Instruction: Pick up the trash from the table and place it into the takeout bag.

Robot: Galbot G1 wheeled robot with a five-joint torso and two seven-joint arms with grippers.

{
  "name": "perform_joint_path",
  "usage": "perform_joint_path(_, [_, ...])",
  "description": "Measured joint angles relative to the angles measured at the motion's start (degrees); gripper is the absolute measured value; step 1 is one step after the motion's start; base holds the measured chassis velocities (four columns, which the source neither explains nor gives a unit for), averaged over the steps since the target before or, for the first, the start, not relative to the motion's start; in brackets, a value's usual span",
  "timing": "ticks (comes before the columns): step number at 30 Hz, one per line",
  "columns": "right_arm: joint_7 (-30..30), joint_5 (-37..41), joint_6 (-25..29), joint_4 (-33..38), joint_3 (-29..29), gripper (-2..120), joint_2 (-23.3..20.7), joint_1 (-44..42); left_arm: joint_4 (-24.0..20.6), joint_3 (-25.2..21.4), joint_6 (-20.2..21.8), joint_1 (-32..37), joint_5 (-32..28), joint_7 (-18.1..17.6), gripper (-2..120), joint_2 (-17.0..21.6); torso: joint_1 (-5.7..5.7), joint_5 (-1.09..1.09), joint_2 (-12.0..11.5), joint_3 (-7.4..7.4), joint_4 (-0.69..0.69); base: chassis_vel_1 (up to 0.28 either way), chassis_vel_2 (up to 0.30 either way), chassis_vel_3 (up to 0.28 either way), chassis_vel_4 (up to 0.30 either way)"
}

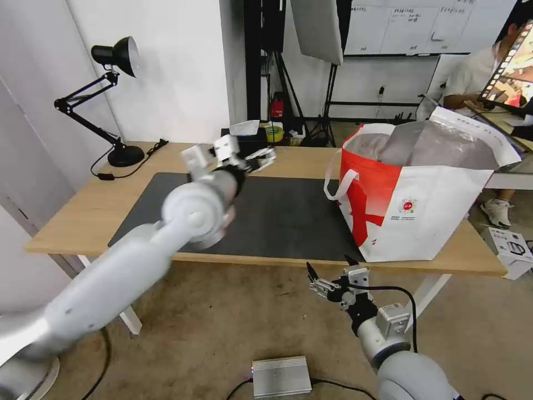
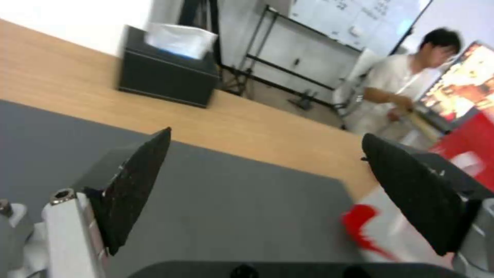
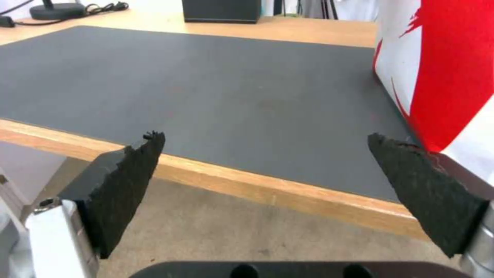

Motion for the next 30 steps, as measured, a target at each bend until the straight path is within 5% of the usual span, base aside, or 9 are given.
perform_joint_path(10, [0.0,0.0,0.0,0.0,0.0,100,0.0,0.0,-4.9,-18.4,-2.0,24.6,14.7,16.9,100,12.2,-0.01,0.02,0.0,-0.01,0.02,0.0,0.0,0.0,0.0])
perform_joint_path(21, [0.0,0.0,0.0,0.0,0.0,100,0.0,0.0,-3.8,-31.0,-8.4,42.9,25.0,26.0,100,12.1,-0.01,0.02,0.0,0.0,0.02,0.0,0.0,0.0,0.0])
perform_joint_path(30, [0.0,0.0,0.0,0.0,0.0,100,0.0,0.0,-0.7,-32.0,-14.4,46.5,29.2,28.2,100,9.4,0.0,0.02,0.0,0.0,0.0,0.0,0.0,0.0,0.0])
